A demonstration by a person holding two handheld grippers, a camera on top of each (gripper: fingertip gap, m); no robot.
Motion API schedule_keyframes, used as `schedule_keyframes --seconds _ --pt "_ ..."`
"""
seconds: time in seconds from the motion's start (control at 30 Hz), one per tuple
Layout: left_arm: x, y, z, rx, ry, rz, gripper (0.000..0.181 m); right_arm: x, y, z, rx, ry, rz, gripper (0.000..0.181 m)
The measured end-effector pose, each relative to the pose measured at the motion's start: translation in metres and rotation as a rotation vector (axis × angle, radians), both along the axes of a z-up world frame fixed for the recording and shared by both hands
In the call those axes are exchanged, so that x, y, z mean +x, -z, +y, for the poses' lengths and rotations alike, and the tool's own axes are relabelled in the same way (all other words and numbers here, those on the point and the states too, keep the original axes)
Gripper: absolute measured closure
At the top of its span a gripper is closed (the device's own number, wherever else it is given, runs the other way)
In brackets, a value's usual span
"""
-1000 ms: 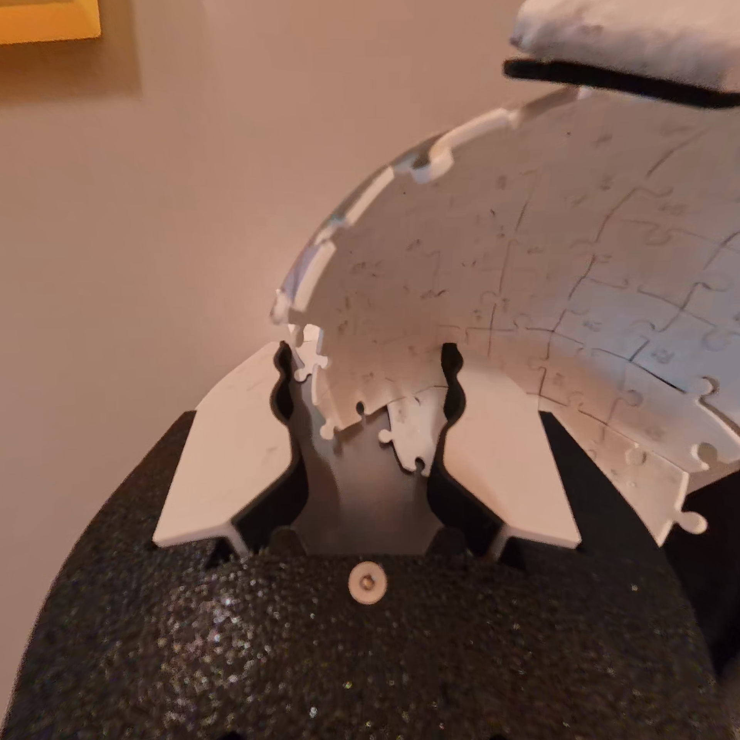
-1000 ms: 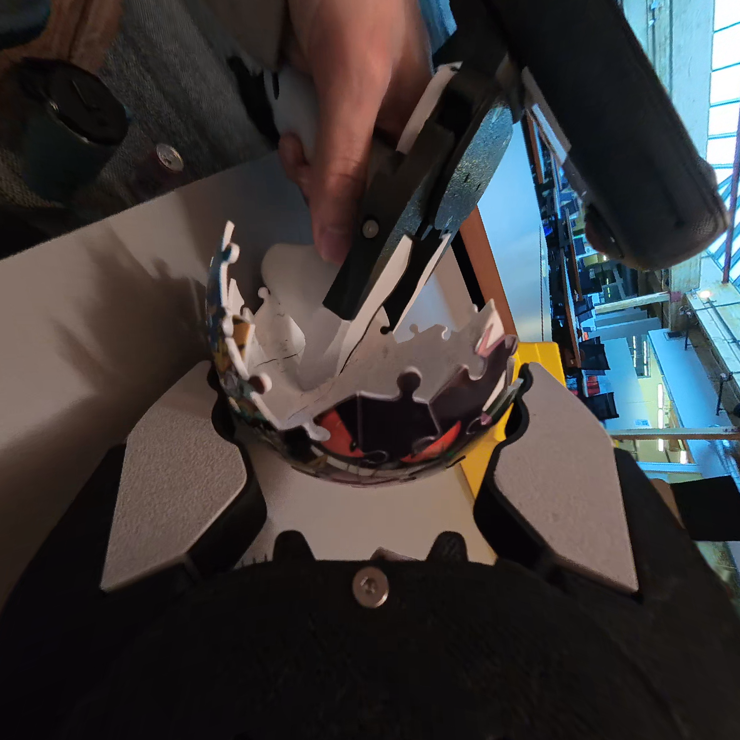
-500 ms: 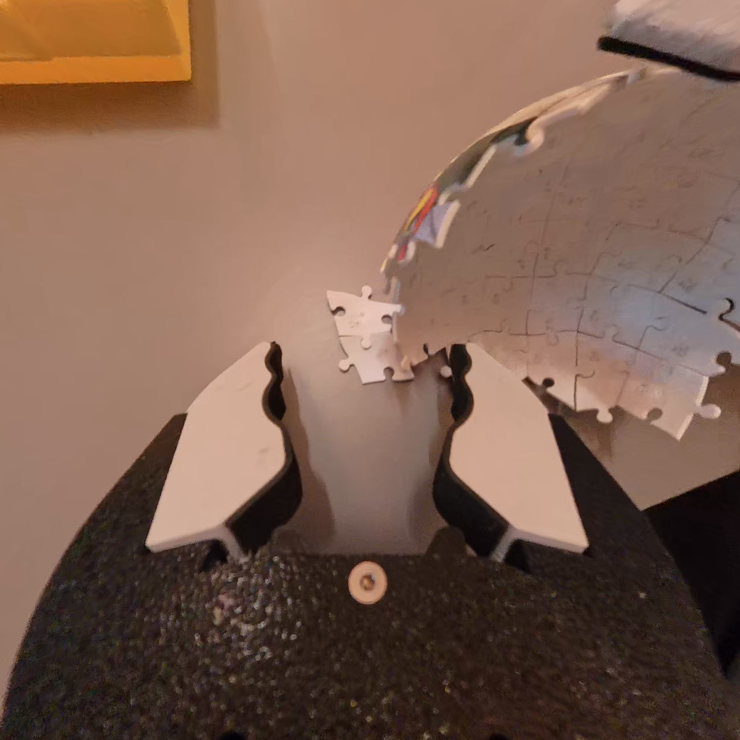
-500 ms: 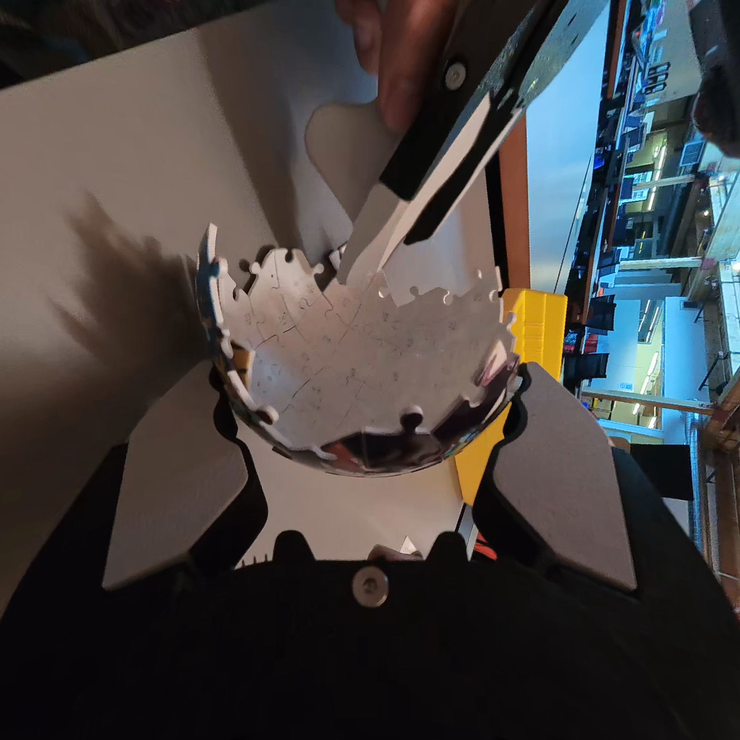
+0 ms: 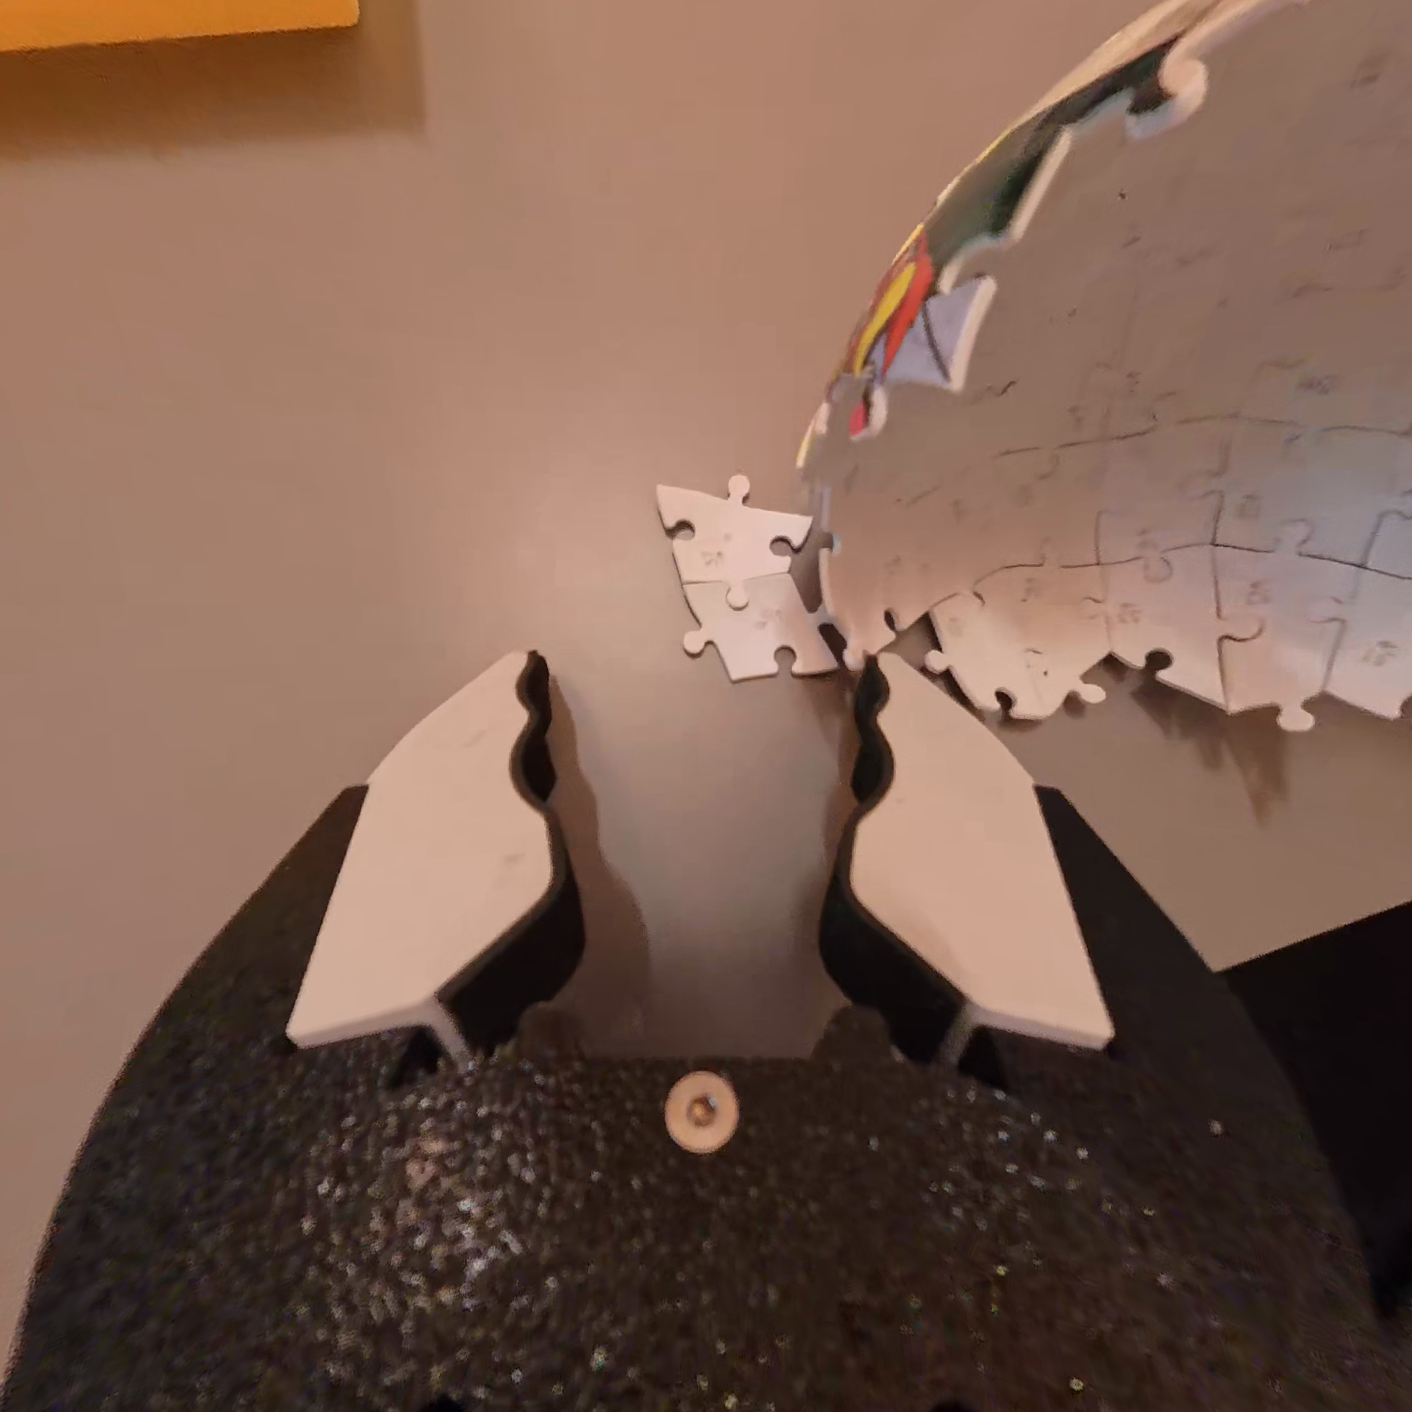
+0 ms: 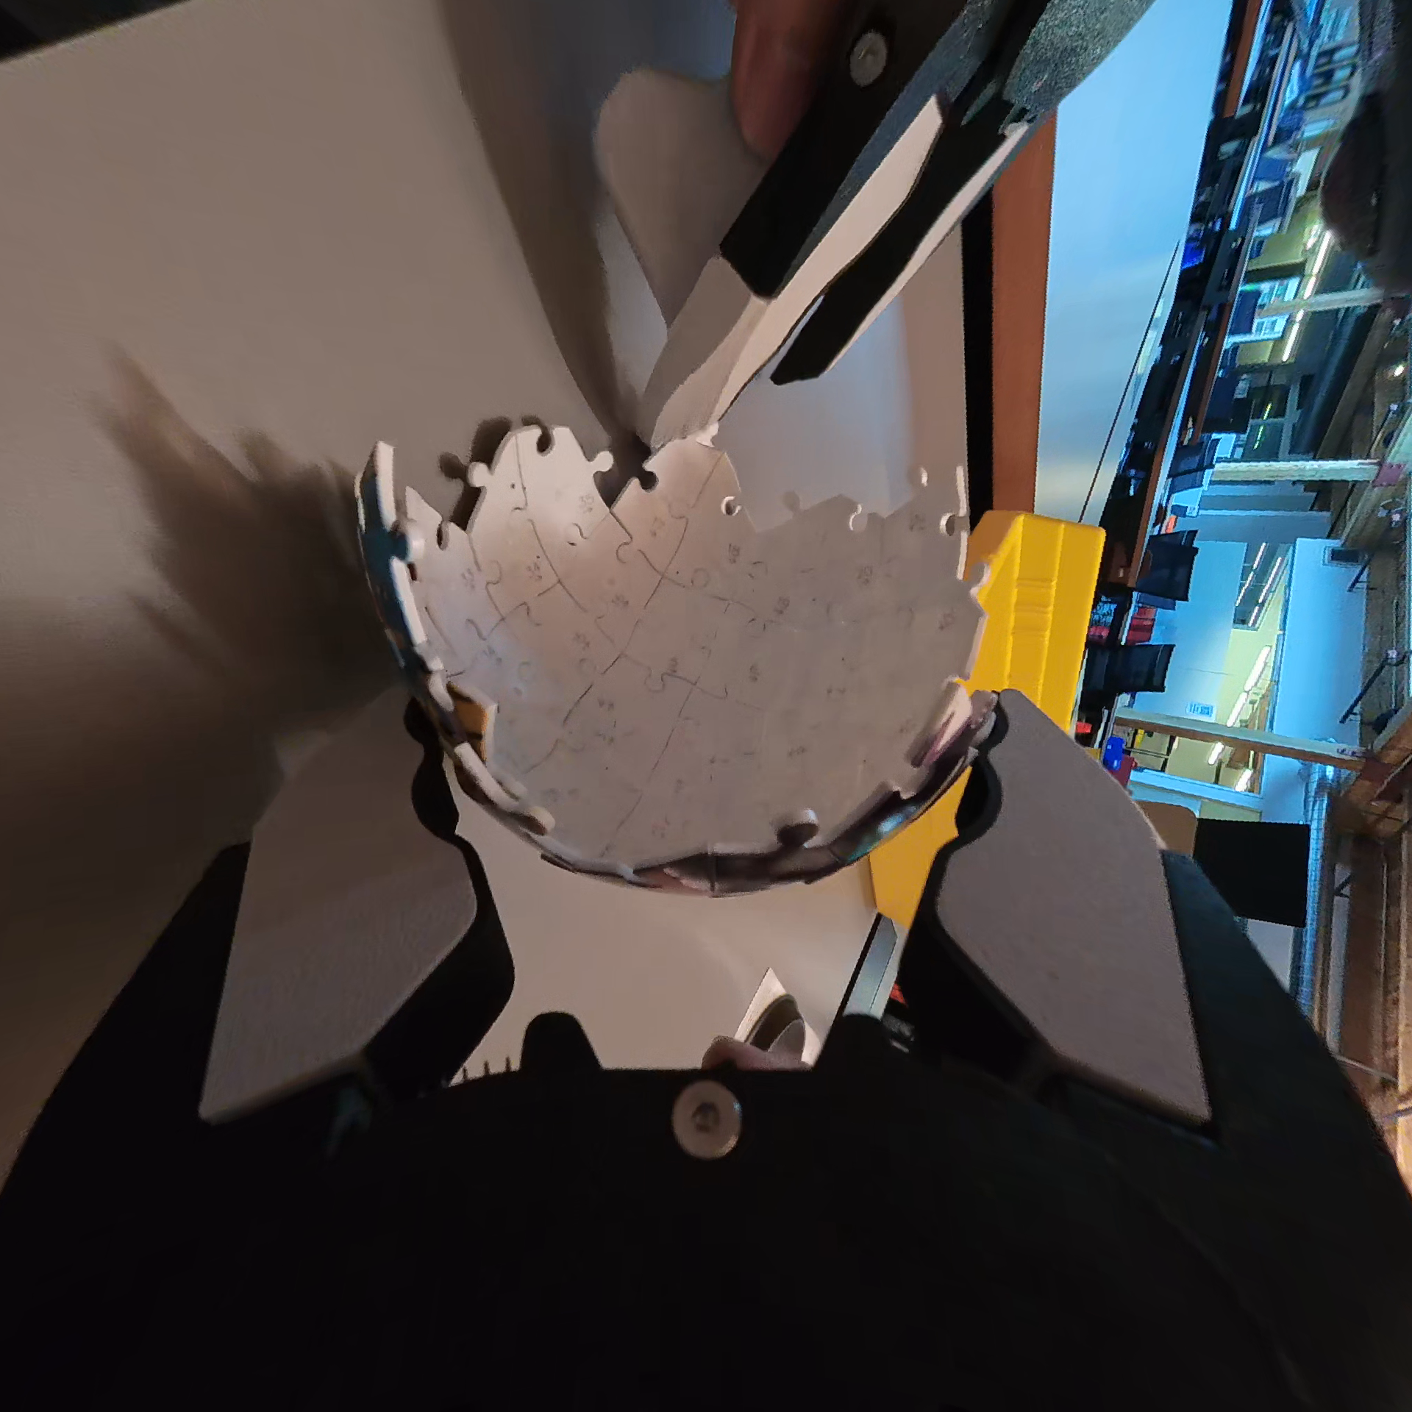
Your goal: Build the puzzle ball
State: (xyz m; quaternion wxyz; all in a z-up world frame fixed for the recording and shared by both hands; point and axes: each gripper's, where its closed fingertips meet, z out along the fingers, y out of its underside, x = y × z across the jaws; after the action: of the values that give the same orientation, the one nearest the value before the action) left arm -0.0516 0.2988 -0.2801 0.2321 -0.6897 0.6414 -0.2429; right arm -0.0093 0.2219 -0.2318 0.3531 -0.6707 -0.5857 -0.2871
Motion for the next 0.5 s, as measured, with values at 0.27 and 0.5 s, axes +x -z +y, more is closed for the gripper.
schedule_keyframes --seconds 0.27,0.5 --pt "0.005 0.007 -0.009 0.045 0.040 0.034 0.116 0.010 -0.001 -0.005 -0.027 0.082 -0.049 0.053" --pt "0.009 0.006 -0.019 0.035 0.102 0.012 0.139 0.019 -0.003 -0.012 -0.033 0.127 -0.059 0.056"
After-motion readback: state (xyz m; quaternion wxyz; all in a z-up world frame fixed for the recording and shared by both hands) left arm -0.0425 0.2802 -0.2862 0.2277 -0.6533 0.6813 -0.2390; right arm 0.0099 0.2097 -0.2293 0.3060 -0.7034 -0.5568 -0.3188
